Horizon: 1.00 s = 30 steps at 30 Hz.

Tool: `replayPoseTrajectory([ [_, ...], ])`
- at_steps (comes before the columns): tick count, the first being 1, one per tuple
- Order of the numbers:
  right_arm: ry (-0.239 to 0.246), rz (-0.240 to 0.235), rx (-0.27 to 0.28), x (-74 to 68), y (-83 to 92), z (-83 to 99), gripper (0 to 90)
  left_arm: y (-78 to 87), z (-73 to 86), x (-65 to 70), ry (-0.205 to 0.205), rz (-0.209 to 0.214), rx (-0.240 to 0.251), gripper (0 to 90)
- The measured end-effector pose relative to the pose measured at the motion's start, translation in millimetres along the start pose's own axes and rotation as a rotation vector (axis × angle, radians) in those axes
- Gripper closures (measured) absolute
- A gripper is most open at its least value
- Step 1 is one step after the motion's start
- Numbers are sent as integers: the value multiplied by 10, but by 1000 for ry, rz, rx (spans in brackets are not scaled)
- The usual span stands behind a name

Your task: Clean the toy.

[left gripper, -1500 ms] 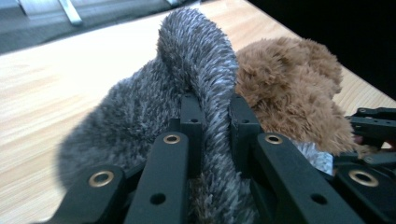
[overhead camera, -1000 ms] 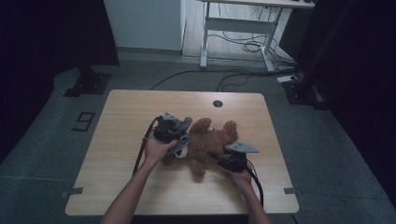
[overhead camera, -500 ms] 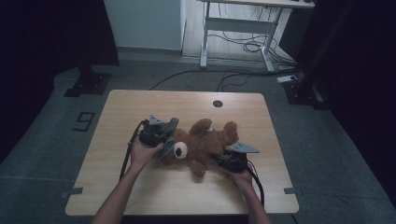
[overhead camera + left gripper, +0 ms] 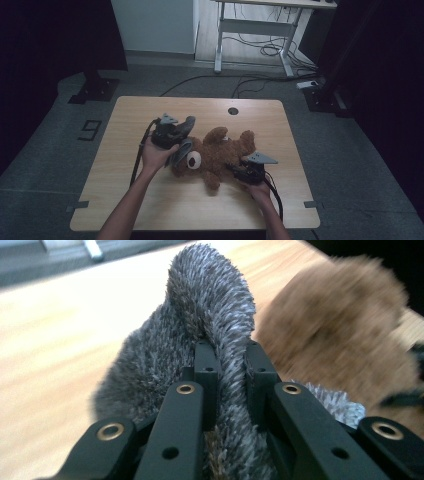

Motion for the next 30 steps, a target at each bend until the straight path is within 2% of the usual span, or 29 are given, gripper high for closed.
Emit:
replayPoseTrajectory([
  [2, -3, 2, 0, -2, 2, 0, 554, -112, -57, 94, -12, 3, -13, 802],
  [4, -2, 1, 1, -4, 2, 0, 553, -282, -46, 137, -17, -8, -58, 801],
  [7, 1, 2, -2, -5, 5, 2, 552, -534, 82, 96, 6, -24, -134, 800],
  [10, 6, 2, -3, -10, 6, 3, 550, -619, 203, 39, 26, -17, -149, 800],
  [13, 14, 2, -4, -15, 2, 2, 547, -593, 275, 6, 39, 4, -129, 801],
  [18, 31, -3, -14, -24, 10, 3, 515, -557, 419, 51, -14, -4, -126, 805],
  [23, 35, -27, -34, -31, 69, 5, 404, -513, 479, 97, -36, 0, -116, 808],
  [26, -7, -57, -29, -6, 145, -13, 351, -482, 518, 119, -32, 17, -109, 809],
  [30, -48, -38, -18, 91, 250, -41, 250, -436, 568, 182, -50, 25, -95, 809],
])
Point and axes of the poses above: each handheld gripper's, and its own axes: y roughly backward along the jaws, z roughly out of its underside, x roughly to its right, the point moved 9 cm from there along -y, roughly forward along the jaws, and after that the axes turned 7 degrees about y, right-handed, at the moved point
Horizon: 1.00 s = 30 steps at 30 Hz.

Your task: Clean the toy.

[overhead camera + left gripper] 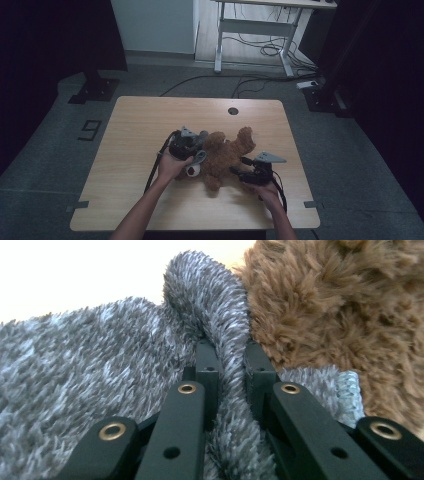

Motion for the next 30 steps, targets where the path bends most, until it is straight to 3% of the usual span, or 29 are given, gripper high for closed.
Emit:
replayPoseTrajectory([
  [3, -40, 28, 31, 87, 90, -57, 199, 40, 51, 63, -18, 5, 15, 810],
  [7, -81, 24, 45, 155, 142, -105, 145, 111, 129, 133, -23, 20, 49, 811],
  [18, -88, 16, 107, 175, 220, -315, 126, 270, 347, 361, -74, 48, 98, 812],
  [20, -85, -5, 104, 149, 203, -306, 181, 292, 376, 388, -77, 51, 104, 812],
  [22, -54, -62, 94, 57, 174, -269, 329, 310, 389, 399, -74, 53, 104, 811],
  [25, -6, -100, 76, -58, 130, -201, 519, 340, 376, 388, -46, 76, 101, 809],
  [30, 42, -102, 71, -82, 150, -145, 589, 416, 226, 357, 19, 135, 99, 799],
])
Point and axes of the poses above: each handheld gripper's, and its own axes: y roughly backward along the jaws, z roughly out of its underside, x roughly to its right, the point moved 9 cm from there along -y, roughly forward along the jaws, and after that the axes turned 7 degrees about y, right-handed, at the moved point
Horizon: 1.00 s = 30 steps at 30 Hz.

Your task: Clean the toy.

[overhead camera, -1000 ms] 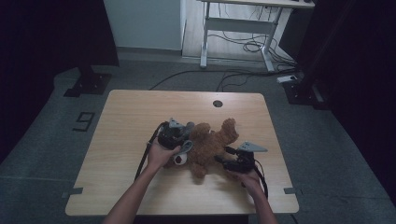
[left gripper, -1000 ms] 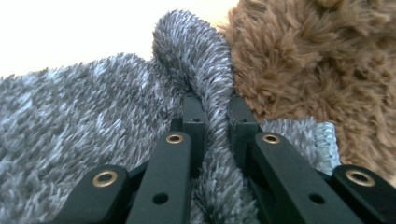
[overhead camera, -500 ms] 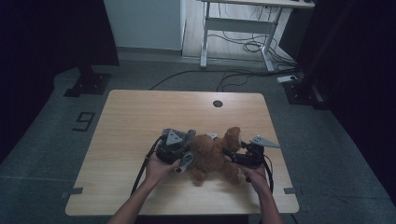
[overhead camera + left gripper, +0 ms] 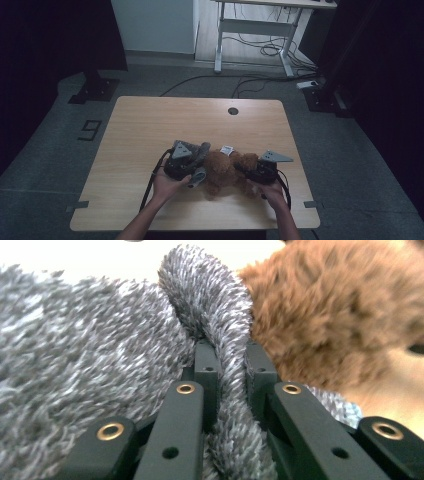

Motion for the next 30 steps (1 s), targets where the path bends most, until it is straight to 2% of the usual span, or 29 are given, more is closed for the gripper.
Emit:
replayPoseTrajectory([
  [2, 3, 5, 7, 11, 1, 17, 597, 35, -118, -7, 7, 4, 4, 798],
  [8, 37, 15, 12, 26, -9, 32, 602, 110, -596, 38, -15, -11, 48, 798],
  [11, 49, 17, 13, 25, -12, 29, 602, 51, -785, 154, -19, 22, 45, 799],
  [14, 63, 15, 9, 15, -6, 28, 602, -105, -859, 289, -43, 40, 11, 798],
  [16, 72, 12, 11, 1, -5, 26, 602, -259, -827, 354, -43, 64, -38, 798],
  [18, 72, 7, 10, -5, -4, 28, 601, -415, -729, 380, -40, 69, -92, 799],
  [20, 70, 7, 6, 1, 5, 32, 601, -510, -627, 381, -26, 79, -119, 799],
  [22, 67, 7, 3, 11, 14, 40, 600, -529, -557, 358, -3, 88, -112, 798],
  [25, 43, 6, 5, 36, 28, 49, 598, -455, -439, 270, 26, 93, -85, 796],
  [29, 23, -6, 2, 48, 44, 65, 598, -308, -269, 43, 53, 44, -55, 798],
  [30, 19, -7, 2, 49, 41, 68, 598, -267, -237, -26, 50, 11, -52, 799],
])
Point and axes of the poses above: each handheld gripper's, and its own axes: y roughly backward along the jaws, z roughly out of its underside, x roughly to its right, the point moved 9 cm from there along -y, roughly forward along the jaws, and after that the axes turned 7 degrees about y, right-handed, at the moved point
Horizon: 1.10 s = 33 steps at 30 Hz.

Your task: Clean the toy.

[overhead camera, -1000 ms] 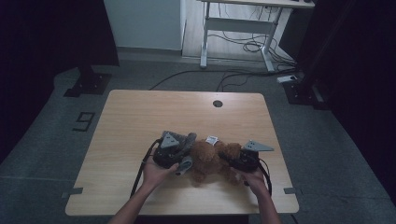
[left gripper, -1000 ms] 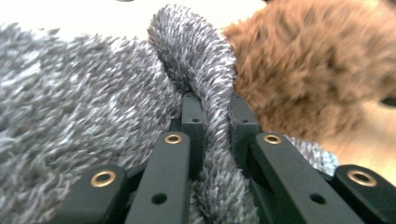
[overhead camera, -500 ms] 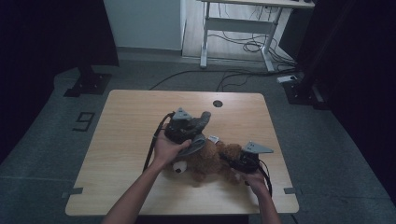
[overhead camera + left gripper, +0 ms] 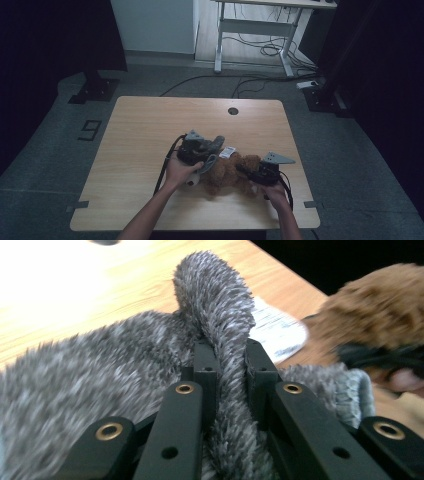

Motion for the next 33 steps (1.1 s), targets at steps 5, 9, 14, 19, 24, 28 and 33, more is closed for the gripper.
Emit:
replayPoseTrajectory([
  [5, 1, -10, 1, -27, -9, 0, 597, 176, 128, -153, 4, -12, 7, 801],
  [9, 0, -15, -1, -30, -17, 7, 597, 324, 156, -204, -12, -43, 28, 800],
  [14, 5, -12, -1, -29, -16, 7, 597, 480, 167, -332, 10, -73, 67, 800],
  [19, 3, -9, -1, -26, -17, 11, 597, 571, 200, -413, 20, -95, 89, 801],
  [24, -6, -11, 0, -15, -19, 23, 597, 692, 234, -502, 17, -141, 100, 801],
  [28, -11, -10, 3, -9, -28, 27, 597, 758, 271, -602, 23, -185, 98, 802],
  [33, -14, -9, 2, -3, -26, 31, 597, 826, 326, -696, 19, -239, 96, 803],
])
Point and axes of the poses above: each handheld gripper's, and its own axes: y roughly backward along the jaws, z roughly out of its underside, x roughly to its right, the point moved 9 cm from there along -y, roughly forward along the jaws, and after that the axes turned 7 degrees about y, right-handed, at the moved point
